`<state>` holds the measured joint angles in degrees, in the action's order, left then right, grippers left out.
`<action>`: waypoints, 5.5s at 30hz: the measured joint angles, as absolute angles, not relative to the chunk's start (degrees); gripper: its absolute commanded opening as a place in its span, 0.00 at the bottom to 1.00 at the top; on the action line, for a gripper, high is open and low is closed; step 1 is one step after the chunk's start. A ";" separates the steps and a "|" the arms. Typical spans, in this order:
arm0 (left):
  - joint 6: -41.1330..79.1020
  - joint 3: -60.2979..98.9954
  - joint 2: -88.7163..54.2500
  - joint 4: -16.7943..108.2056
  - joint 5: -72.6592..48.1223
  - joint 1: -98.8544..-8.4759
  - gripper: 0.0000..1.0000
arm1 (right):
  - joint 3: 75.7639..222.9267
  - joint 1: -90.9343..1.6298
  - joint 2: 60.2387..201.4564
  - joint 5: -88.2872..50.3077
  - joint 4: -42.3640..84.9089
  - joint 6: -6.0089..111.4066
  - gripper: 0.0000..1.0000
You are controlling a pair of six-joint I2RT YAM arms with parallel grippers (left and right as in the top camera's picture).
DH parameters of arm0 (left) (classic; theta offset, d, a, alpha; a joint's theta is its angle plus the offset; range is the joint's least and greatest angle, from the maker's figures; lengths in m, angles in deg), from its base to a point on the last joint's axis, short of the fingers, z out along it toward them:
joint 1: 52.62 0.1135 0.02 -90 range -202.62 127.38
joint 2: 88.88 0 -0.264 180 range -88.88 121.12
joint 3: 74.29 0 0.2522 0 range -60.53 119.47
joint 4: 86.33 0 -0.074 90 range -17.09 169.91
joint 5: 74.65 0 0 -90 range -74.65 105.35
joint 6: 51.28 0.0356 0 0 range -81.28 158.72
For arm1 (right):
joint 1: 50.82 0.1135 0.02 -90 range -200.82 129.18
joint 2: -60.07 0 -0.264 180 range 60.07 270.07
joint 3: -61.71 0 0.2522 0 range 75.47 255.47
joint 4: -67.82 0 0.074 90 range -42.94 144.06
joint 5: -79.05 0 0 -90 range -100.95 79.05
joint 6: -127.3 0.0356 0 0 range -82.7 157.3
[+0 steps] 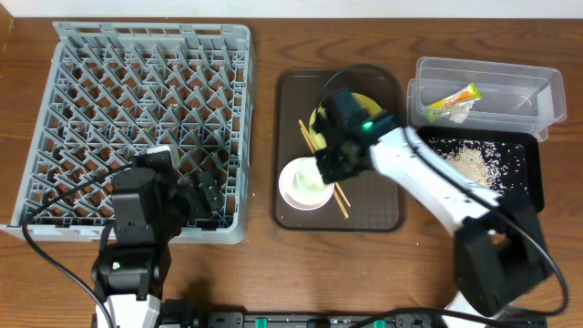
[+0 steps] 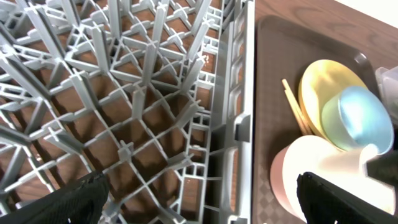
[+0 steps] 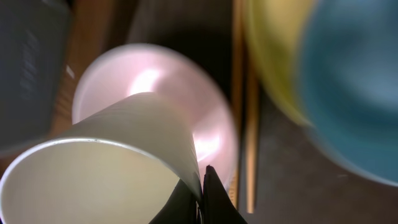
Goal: Sort waste into correct bins and load items into the dishwasher
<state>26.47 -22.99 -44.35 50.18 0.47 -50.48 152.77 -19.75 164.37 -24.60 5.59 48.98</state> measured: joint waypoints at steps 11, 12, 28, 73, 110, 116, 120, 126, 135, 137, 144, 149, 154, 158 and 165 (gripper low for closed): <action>24.11 -9.22 -31.93 41.54 -2.85 -50.48 0.99 | 158.71 -32.36 151.43 -36.33 5.85 48.83 0.01; 23.98 -8.10 -30.69 40.73 -4.68 -50.46 0.99 | 158.73 -33.28 151.43 -38.28 5.83 48.81 0.01; 23.24 -6.44 -23.08 58.74 -35.66 -54.22 0.99 | 158.69 -40.07 152.17 -67.61 8.74 48.63 0.01; 6.80 -6.40 -15.91 98.24 -51.94 -67.42 0.82 | 158.67 -39.59 152.28 -84.37 14.73 50.16 0.01; 11.15 -6.38 -15.91 93.65 -50.71 -67.80 0.43 | 158.67 -39.59 152.39 -82.93 14.46 50.51 0.22; 11.76 -6.38 -15.91 92.86 -50.67 -66.03 0.43 | 158.67 -39.59 152.50 -82.30 14.46 50.49 0.30; 11.76 -6.38 -15.91 92.21 -50.12 -64.87 0.43 | 158.67 -39.59 152.50 -81.71 13.44 50.54 0.34; 12.59 -6.38 -15.91 88.10 -48.86 -63.12 0.40 | 158.67 -39.88 152.50 -77.97 10.99 50.54 0.40; 18.69 -6.38 -15.91 74.28 -46.04 -58.64 0.35 | 158.67 -44.71 152.50 -70.60 10.51 50.47 0.42; 20.42 -6.38 -15.93 70.44 -43.96 -57.41 0.35 | 158.67 -45.82 152.50 -68.16 8.93 50.01 0.43; 23.45 -6.40 -19.80 58.09 -30.67 -50.33 0.35 | 158.67 -48.88 152.47 -58.34 0.96 46.36 0.43; 24.00 -5.94 -24.85 47.03 -17.25 -42.42 0.34 | 158.67 -49.93 152.10 -48.64 -4.07 43.02 0.43; 23.52 -4.52 -25.35 38.70 -4.73 -35.51 0.33 | 158.67 -50.06 149.52 -38.21 -6.98 41.40 0.43; 23.50 -4.50 -24.98 35.51 -0.38 -32.82 0.33 | 158.67 -50.06 147.71 -34.48 -7.76 40.68 0.43; 22.08 -4.45 -21.77 32.10 3.86 -32.13 0.34 | 158.67 -50.06 147.56 -32.53 -8.33 40.46 0.43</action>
<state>22.08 -4.45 -21.77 32.10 3.86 -32.13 158.67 -50.06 147.56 -32.53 -8.33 40.46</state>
